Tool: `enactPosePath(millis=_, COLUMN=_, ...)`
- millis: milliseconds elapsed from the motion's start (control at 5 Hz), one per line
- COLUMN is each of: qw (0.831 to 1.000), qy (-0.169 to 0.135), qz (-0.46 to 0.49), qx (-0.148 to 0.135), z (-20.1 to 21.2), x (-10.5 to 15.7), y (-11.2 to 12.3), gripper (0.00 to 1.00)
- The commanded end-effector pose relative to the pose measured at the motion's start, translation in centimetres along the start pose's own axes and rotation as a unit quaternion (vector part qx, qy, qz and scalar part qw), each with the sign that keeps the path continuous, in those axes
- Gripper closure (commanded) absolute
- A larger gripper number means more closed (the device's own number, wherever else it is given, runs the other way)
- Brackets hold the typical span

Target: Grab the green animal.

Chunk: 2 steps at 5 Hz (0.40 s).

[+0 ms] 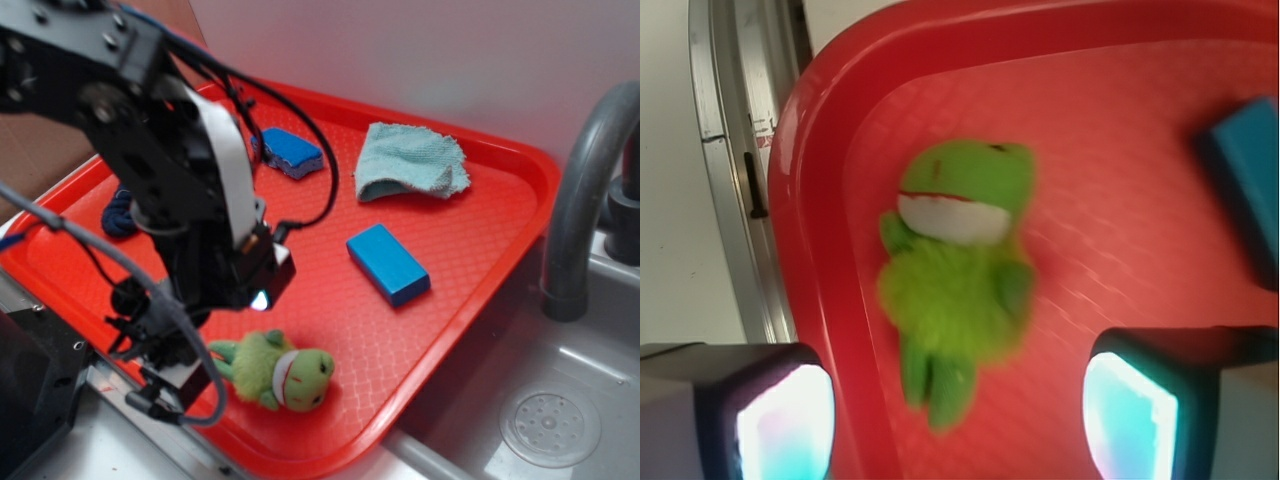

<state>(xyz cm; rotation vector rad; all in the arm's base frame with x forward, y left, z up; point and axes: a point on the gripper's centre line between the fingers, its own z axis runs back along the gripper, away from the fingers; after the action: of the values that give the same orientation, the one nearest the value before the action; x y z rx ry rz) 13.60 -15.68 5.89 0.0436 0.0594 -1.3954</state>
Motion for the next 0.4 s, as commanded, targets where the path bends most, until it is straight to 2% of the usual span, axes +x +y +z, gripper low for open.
enactPosePath(millis=0, qw=0.996, qy=-0.081, qz=0.028, qx=0.006, z=-0.6, x=1.69, y=-0.78, gripper=0.0)
enactPosePath(millis=200, qw=0.99, qy=-0.126, qz=0.055, qx=-0.012, z=-1.2, x=1.86, y=-0.49, gripper=0.0)
